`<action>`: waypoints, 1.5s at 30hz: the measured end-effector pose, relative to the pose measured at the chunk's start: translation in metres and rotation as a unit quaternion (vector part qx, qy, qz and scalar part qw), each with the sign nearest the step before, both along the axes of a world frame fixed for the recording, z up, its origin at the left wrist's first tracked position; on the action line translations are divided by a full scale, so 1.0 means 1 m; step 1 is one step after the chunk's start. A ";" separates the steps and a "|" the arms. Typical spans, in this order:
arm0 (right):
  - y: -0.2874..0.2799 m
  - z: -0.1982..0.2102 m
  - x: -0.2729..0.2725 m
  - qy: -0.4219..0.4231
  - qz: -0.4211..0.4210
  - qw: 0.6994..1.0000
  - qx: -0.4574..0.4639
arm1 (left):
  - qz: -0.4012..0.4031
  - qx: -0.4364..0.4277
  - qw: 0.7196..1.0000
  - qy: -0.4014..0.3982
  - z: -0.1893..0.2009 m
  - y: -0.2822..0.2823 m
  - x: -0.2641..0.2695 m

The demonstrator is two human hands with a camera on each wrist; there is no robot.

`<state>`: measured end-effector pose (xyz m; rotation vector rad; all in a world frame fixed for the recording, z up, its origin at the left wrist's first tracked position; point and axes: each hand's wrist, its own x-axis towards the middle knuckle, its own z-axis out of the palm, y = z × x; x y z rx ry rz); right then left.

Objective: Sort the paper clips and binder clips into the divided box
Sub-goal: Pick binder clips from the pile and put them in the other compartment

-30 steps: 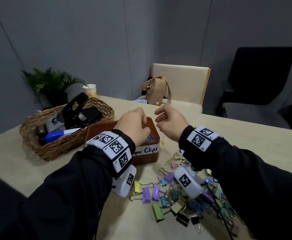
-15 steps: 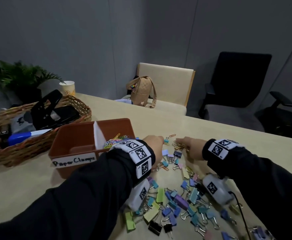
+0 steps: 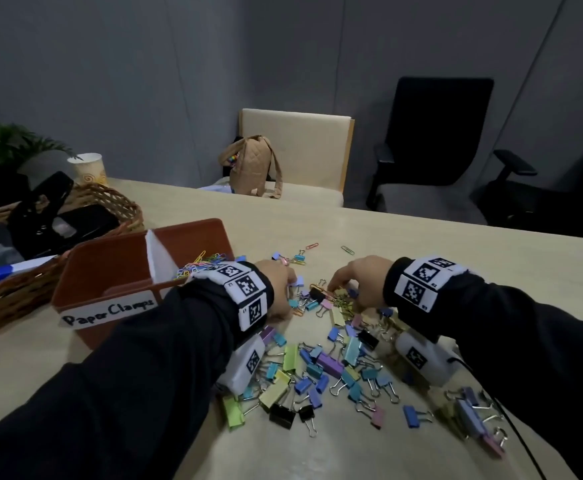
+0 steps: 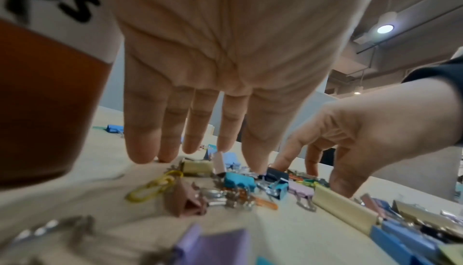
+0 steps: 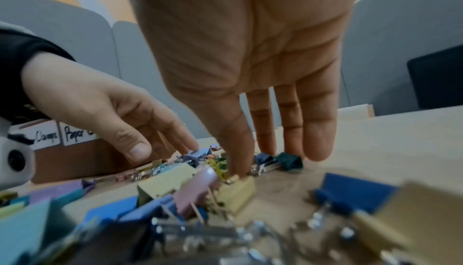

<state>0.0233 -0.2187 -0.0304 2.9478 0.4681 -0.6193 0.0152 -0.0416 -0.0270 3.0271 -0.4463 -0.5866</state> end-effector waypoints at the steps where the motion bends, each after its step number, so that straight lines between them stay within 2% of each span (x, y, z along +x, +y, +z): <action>1: 0.001 0.001 0.000 -0.001 0.002 1.000 -0.001 | 0.000 0.007 1.000 -0.001 0.000 0.001 0.001; 9: 0.002 0.006 0.017 0.042 0.031 0.998 -0.026 | -0.012 0.021 0.999 -0.021 -0.011 -0.001 0.025; 12: -0.005 0.003 0.020 0.034 0.024 0.999 0.001 | -0.011 0.008 1.000 -0.022 -0.014 -0.001 0.039; 17: -0.011 -0.002 0.019 0.043 -0.051 0.994 0.084 | 0.019 -0.022 1.000 0.007 -0.014 -0.004 0.038; 22: -0.011 -0.006 0.009 0.031 -0.104 0.986 0.123 | 0.054 -0.051 0.996 0.039 -0.015 -0.006 0.023; 27: -0.019 -0.009 -0.008 0.020 -0.204 0.949 0.239 | 0.120 -0.089 0.987 0.064 -0.013 -0.006 0.004; 29: -0.024 -0.010 -0.013 -0.006 -0.222 0.940 0.260 | 0.133 -0.098 0.984 0.069 -0.011 -0.009 0.003; 33: -0.027 -0.016 -0.023 0.009 -0.177 0.960 0.219 | 0.160 -0.107 0.977 0.088 -0.012 -0.016 0.002; 36: -0.026 -0.015 -0.024 0.033 -0.176 0.962 0.206 | 0.206 -0.146 0.963 0.096 -0.017 -0.021 -0.007; 38: -0.028 -0.013 -0.023 0.039 -0.180 0.962 0.201 | 0.189 -0.142 0.970 0.057 -0.018 -0.028 -0.014; 41: -0.033 -0.011 -0.026 0.035 -0.202 0.957 0.204 | 0.109 -0.147 0.982 -0.038 -0.013 -0.043 -0.017; 43: -0.036 -0.010 -0.031 0.029 -0.239 0.942 0.232 | 0.089 -0.176 0.979 -0.050 -0.010 -0.050 -0.011; 45: -0.037 -0.008 -0.033 0.023 -0.285 0.918 0.274 | 0.070 -0.188 0.979 -0.018 -0.009 -0.055 0.000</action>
